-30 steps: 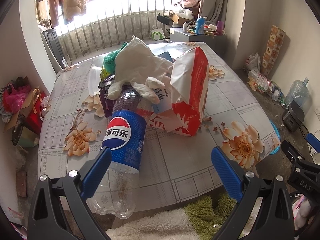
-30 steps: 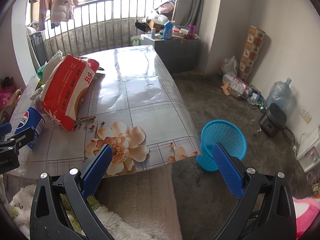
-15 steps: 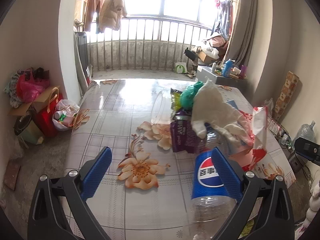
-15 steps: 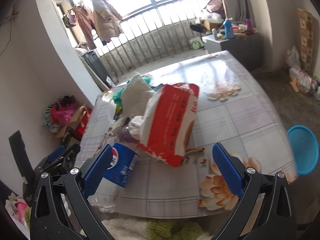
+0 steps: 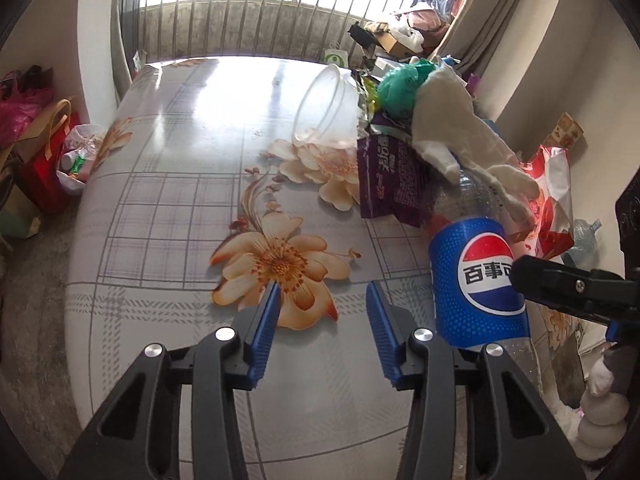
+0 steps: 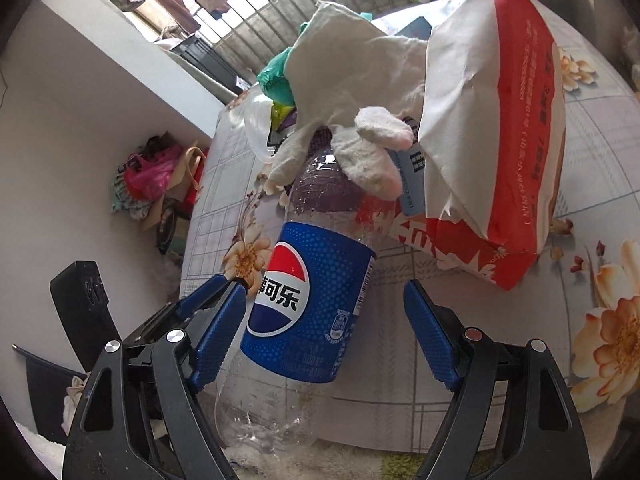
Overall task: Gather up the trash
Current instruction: 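Grasp the blue Pepsi bottle with the right gripper while the left gripper approaches the white glove, then grasp the white glove with the left gripper and lift it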
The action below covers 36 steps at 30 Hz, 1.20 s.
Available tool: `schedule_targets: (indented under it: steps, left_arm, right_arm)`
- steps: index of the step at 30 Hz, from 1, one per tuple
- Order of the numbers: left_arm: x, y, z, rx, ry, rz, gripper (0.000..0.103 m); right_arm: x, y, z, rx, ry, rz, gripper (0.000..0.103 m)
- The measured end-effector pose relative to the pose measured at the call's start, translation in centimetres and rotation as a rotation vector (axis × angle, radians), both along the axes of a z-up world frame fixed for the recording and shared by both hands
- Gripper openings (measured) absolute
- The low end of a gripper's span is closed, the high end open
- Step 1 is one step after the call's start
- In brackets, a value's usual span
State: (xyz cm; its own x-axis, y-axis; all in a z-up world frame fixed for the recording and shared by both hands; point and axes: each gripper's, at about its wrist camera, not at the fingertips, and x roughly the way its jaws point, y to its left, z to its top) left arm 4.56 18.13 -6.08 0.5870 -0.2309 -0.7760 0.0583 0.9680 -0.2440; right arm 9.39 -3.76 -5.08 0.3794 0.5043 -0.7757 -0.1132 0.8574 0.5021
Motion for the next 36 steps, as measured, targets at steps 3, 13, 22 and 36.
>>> schedule_targets:
  steps: [3, 13, 22, 36]
  left_arm:
    - [0.0, -1.0, -0.7, -0.029, 0.038, -0.064, 0.039]
    - [-2.0, -3.4, -0.3, -0.069, 0.050, -0.157, 0.038]
    - [-3.2, -2.0, 2.6, -0.026, -0.017, -0.104, 0.038]
    - [5.0, -4.4, 7.0, -0.106, -0.150, -0.113, 0.038]
  right_arm:
    - [0.8, 0.0, -0.5, 0.035, 0.049, -0.011, 0.069]
    - [-0.1, -2.5, -0.4, 0.149, 0.170, 0.006, 0.057]
    - [-3.3, -5.2, 2.0, 0.167, 0.161, 0.103, 0.056]
    - [-2.7, -9.5, 10.2, 0.061, -0.197, 0.040, 0.056]
